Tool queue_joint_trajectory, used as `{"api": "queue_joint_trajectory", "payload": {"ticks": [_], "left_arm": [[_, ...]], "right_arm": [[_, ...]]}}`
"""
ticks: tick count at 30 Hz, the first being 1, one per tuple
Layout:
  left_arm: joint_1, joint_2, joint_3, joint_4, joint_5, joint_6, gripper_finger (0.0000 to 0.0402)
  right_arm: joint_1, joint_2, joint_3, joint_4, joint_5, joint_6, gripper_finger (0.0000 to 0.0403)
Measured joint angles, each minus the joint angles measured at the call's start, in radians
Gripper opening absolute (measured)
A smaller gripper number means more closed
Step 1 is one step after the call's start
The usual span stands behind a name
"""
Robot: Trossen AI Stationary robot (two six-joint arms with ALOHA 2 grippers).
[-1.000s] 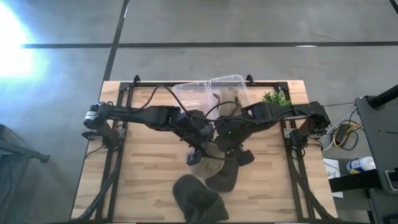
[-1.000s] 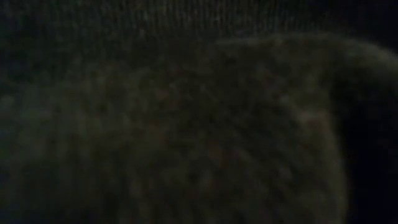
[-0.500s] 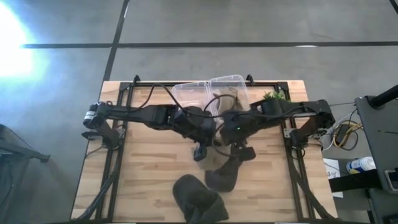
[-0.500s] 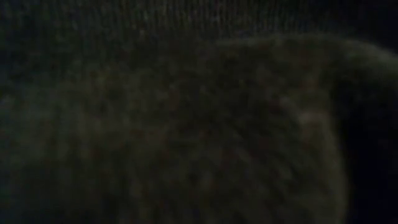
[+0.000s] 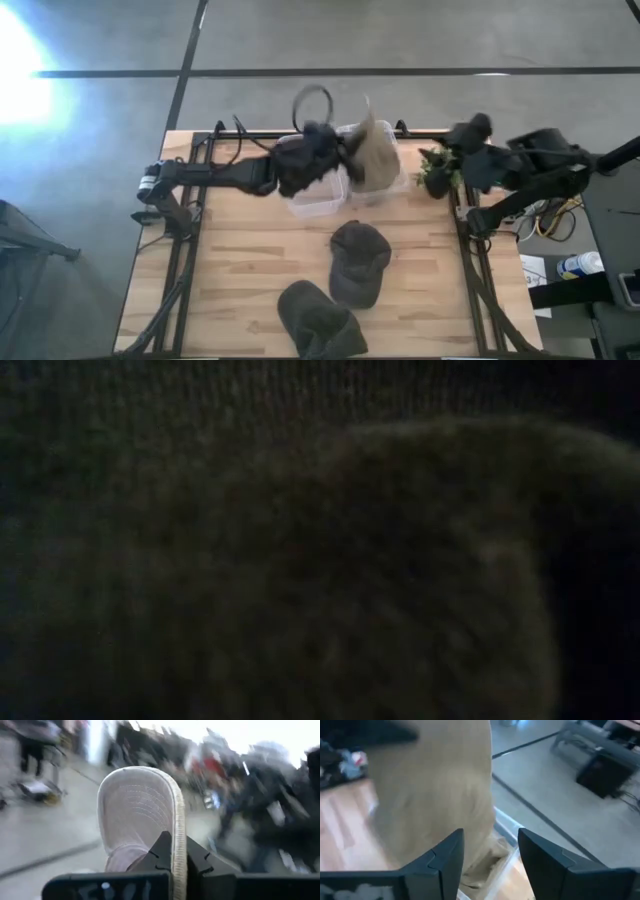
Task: Pick & Place hat
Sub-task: Put the brown cap into the right transparent bin
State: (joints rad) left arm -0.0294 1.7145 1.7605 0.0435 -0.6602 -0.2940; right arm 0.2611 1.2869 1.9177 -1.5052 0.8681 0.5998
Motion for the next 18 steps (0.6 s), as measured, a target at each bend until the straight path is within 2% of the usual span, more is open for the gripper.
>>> {"api": "queue_joint_trajectory", "payload": {"ticks": [5, 9, 13, 18], "left_arm": [[0.074, 0.046, -0.016, 0.253, -0.005, -0.001, 0.0009], [0.125, 0.109, -0.015, 0.418, -0.009, -0.029, 0.0009], [0.144, 0.191, -0.015, 0.430, -0.098, -0.059, 0.0009], [0.145, 0.300, -0.016, 0.417, -0.126, -0.148, 0.0009]], "right_arm": [[0.009, -0.077, -0.010, -0.071, 0.037, 0.100, 0.0191], [0.010, -0.100, -0.022, -0.069, 0.044, 0.104, 0.0192], [0.009, -0.090, -0.027, -0.067, 0.052, 0.092, 0.0192], [0.009, -0.087, -0.032, -0.066, 0.054, 0.083, 0.0192]]}}
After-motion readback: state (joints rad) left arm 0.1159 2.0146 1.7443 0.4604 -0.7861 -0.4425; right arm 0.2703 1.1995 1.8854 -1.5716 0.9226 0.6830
